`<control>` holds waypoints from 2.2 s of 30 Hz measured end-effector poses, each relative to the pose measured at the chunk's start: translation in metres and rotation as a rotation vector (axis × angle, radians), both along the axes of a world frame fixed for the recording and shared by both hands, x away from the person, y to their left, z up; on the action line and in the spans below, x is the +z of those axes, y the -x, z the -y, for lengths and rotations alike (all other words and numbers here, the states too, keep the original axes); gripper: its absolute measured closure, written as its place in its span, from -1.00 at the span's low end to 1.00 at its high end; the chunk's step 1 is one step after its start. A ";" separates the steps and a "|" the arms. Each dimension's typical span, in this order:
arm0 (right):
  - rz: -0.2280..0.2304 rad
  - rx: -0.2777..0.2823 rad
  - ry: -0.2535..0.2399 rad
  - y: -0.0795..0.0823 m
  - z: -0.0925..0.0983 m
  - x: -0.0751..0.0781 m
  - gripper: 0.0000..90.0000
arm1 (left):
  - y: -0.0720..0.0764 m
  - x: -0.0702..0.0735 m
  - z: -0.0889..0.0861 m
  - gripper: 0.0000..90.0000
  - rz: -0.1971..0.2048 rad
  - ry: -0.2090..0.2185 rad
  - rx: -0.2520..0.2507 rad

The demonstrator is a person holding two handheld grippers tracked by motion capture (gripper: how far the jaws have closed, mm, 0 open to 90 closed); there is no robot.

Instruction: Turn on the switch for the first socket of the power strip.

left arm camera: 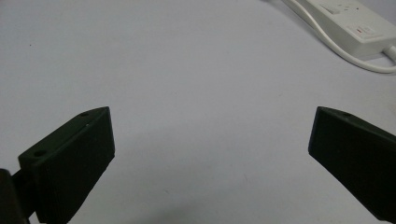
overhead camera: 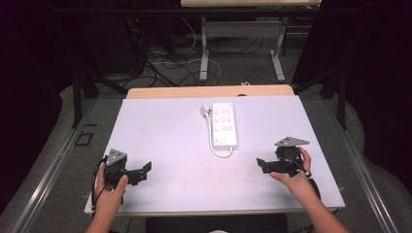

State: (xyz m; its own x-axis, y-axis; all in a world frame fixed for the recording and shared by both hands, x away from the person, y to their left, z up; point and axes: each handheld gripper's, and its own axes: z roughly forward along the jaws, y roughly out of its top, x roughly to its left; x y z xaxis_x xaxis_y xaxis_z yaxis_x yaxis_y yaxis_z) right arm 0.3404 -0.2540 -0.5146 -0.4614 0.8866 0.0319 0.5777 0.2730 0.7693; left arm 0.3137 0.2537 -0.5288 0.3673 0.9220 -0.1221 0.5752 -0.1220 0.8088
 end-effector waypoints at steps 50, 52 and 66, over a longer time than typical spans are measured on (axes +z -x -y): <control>-0.003 0.106 0.124 -0.053 -0.050 0.057 -0.84 | -0.003 -0.005 -0.005 -0.99 -0.027 -0.013 0.050; -0.007 0.101 0.124 -0.057 -0.053 0.061 -0.83 | -0.003 -0.005 -0.005 -0.99 -0.025 -0.011 0.048; -0.035 0.082 0.140 -0.080 -0.063 0.074 -0.74 | -0.003 -0.006 -0.005 -0.99 -0.025 -0.015 0.042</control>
State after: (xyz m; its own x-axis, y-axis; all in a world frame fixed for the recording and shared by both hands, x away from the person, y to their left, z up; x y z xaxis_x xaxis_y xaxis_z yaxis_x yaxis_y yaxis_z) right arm 0.4208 -0.1914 -0.4408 -0.5333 0.8428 -0.0718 0.5746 0.4233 0.7004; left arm 0.3170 0.2586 -0.5350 0.3257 0.9382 -0.1168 0.5999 -0.1096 0.7926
